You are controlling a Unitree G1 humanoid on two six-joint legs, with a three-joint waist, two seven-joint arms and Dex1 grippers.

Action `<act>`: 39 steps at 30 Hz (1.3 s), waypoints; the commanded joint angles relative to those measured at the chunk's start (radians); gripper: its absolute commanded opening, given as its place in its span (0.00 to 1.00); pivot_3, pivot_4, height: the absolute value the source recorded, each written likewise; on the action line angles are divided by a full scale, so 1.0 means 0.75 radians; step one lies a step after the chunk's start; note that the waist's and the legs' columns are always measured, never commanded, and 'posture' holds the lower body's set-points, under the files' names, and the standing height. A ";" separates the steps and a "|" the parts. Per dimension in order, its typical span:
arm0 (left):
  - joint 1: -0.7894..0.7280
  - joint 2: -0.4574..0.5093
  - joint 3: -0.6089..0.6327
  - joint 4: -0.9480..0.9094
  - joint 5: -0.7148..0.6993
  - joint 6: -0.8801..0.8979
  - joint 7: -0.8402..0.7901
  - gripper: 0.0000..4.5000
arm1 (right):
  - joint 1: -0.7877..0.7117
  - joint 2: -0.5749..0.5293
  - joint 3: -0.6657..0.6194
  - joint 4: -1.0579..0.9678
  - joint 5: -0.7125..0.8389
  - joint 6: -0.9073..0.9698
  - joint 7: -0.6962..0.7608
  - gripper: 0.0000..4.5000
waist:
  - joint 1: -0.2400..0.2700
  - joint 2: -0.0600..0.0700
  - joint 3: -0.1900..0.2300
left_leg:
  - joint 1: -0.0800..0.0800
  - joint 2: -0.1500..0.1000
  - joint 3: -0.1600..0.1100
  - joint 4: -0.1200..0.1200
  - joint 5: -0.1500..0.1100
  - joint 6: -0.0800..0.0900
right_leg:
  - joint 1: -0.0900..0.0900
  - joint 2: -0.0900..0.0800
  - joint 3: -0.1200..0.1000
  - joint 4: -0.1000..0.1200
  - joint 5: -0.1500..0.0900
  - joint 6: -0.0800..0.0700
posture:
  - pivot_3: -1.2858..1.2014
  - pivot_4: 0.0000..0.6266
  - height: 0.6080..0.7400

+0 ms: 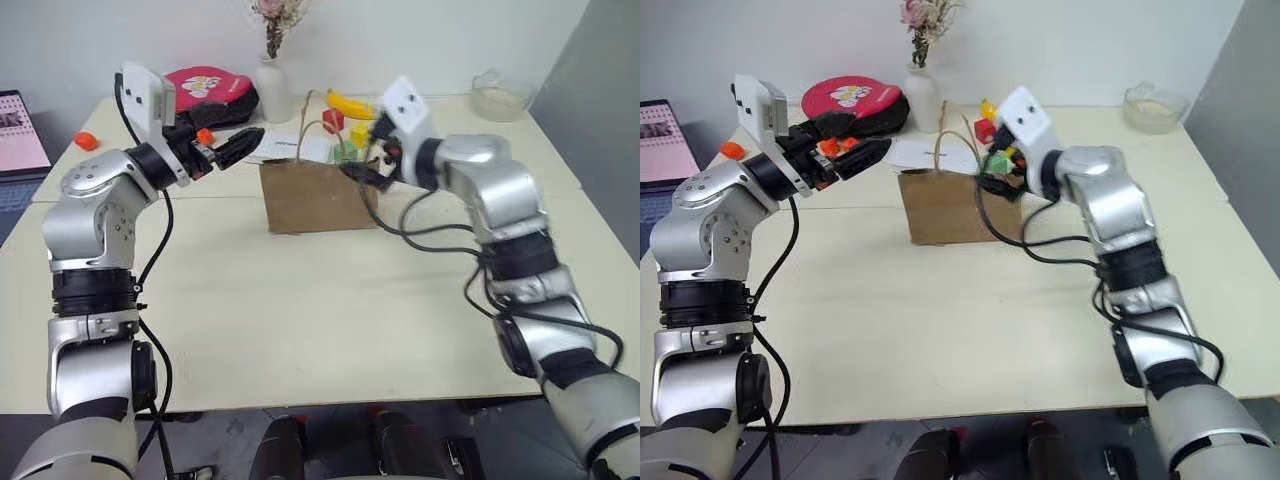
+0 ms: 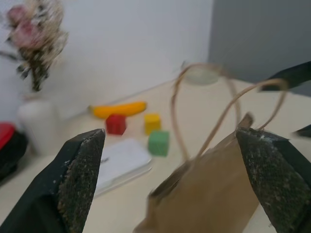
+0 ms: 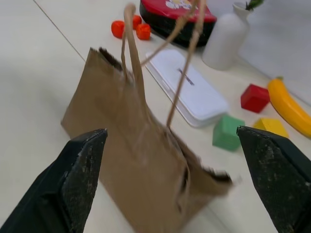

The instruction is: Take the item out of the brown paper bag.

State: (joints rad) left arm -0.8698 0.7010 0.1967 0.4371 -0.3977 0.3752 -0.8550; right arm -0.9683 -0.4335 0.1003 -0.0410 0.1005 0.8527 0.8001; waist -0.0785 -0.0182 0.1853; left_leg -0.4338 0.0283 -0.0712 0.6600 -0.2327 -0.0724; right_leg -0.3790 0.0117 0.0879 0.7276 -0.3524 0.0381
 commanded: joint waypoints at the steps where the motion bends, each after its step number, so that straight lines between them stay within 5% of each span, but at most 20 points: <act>1: -0.154 0.017 -0.080 0.236 0.173 -0.200 0.032 1.00 | 0.164 -0.068 -0.103 -0.452 0.117 0.162 -0.015 0.99 | 0.009 0.000 0.000 | -0.001 -0.001 -0.001 0.000 0.000 0.000 | 0.001 0.000 -0.001 -0.001 0.000 0.000 | 0.52 0.24 1.00; 5: -0.415 -0.087 -0.181 0.601 0.351 -0.413 0.132 1.00 | 0.359 0.164 -0.256 -0.712 0.106 0.245 -0.350 0.99 | 0.029 -0.001 0.000 | -0.001 -0.004 -0.001 0.001 0.000 0.000 | 0.002 0.003 -0.002 -0.001 0.000 0.000 | 0.52 0.24 1.00; 11: -0.738 -0.211 -0.418 1.043 0.697 -0.605 0.374 1.00 | 0.713 0.319 -0.080 -0.936 -0.084 0.080 -0.700 0.99 | 0.037 -0.002 0.000 | -0.002 -0.007 0.003 0.001 0.000 0.001 | 0.005 0.003 -0.002 -0.007 0.000 0.000 | 0.52 0.24 1.00; 21: -0.807 -0.279 -0.570 1.209 0.941 -0.625 0.314 1.00 | 0.839 0.333 -0.168 -1.057 -0.171 0.103 -0.894 0.99 | 0.025 -0.002 0.000 | -0.001 -0.005 0.004 -0.002 0.001 0.000 | 0.002 0.005 -0.001 -0.008 0.000 0.000 | 0.52 0.24 1.00; 27: -0.833 -0.306 -0.526 1.195 0.891 -0.664 -0.021 1.00 | 0.868 0.304 -0.219 -1.078 -0.139 0.105 -0.884 0.99 | 0.029 -0.002 0.000 | -0.001 -0.005 0.007 -0.002 0.001 0.000 | 0.003 0.005 -0.001 -0.008 0.000 0.000 | 0.52 0.24 1.00; 35: -0.798 -0.226 -0.595 1.095 0.884 -0.829 -0.839 1.00 | 0.864 0.063 -0.470 -0.975 -0.010 0.037 -0.691 0.99 | 0.021 -0.002 0.000 | -0.001 -0.004 0.008 -0.003 0.001 0.000 | 0.004 0.006 0.000 -0.010 0.000 0.000 | 0.52 0.24 1.00; 39: -0.813 -0.232 -0.535 0.998 0.768 -0.864 -0.997 1.00 | 0.839 -0.005 -0.511 -0.904 0.019 -0.012 -0.661 0.99 | 0.024 -0.002 0.000 | -0.001 -0.004 0.008 -0.002 0.001 0.000 | 0.005 0.006 0.000 -0.010 0.000 0.000 | 0.52 0.24 1.00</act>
State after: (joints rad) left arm -1.4548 0.5214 -0.2388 1.2508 0.2446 -0.2532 -1.5630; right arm -0.3226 -0.4220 -0.2567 -0.7055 0.1016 0.8805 0.2941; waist -0.0608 -0.0201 0.1854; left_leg -0.4343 0.0251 -0.0651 0.6583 -0.2322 -0.0722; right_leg -0.3752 0.0163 0.0880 0.7203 -0.3527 0.0381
